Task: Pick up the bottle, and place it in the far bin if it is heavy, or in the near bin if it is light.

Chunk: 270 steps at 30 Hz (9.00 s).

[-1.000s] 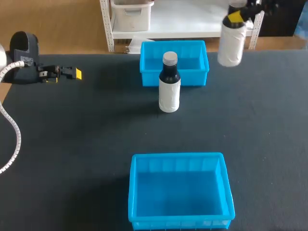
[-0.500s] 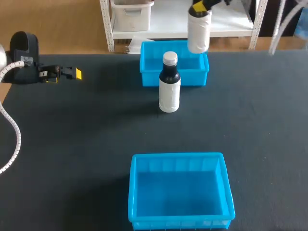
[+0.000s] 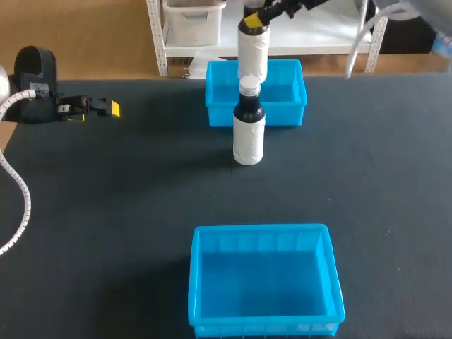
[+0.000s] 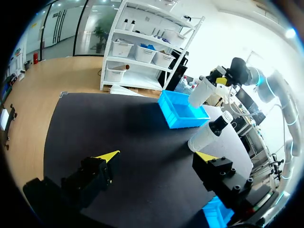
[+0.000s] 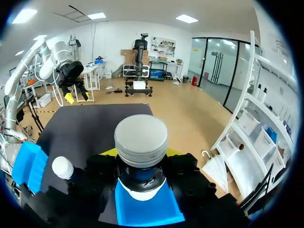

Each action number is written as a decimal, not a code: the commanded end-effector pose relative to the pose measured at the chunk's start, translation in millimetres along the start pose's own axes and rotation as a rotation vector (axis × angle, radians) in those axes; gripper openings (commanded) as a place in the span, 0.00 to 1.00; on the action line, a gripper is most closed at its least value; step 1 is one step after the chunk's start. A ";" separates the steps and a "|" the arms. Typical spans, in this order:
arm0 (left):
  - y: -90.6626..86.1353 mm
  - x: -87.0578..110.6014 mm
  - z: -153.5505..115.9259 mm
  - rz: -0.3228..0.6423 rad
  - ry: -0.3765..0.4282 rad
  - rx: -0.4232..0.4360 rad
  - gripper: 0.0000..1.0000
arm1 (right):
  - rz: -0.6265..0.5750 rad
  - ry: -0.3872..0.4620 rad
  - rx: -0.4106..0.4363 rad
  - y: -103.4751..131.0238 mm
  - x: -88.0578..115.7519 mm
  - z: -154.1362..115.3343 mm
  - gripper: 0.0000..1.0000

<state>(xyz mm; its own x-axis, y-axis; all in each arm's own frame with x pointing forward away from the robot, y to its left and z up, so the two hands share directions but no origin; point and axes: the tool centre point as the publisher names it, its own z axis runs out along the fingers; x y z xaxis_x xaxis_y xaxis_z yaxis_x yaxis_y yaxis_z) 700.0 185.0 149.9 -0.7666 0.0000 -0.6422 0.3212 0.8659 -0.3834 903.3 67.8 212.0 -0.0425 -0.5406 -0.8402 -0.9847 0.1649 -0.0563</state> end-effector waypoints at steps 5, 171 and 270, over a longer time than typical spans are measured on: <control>0.0 0.0 0.0 0.000 0.000 0.000 1.00 | -0.005 -0.006 -0.161 -20.4 3.7 39.4 0.23; 0.0 0.0 0.0 0.000 0.000 0.000 1.00 | 0.144 -0.032 -0.108 151.7 73.6 -57.9 0.42; 0.0 0.0 0.0 0.000 0.000 0.000 1.00 | -0.423 -0.049 -0.976 460.5 51.8 4.9 0.38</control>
<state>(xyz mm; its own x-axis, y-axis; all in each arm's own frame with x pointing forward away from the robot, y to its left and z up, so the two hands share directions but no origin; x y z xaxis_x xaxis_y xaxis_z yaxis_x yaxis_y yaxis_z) 700.0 185.0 149.9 -0.7666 0.0000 -0.6421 0.3212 0.8659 -0.3834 447.1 119.4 143.4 0.3247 -0.3645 -0.8728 -0.6283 -0.7728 0.0890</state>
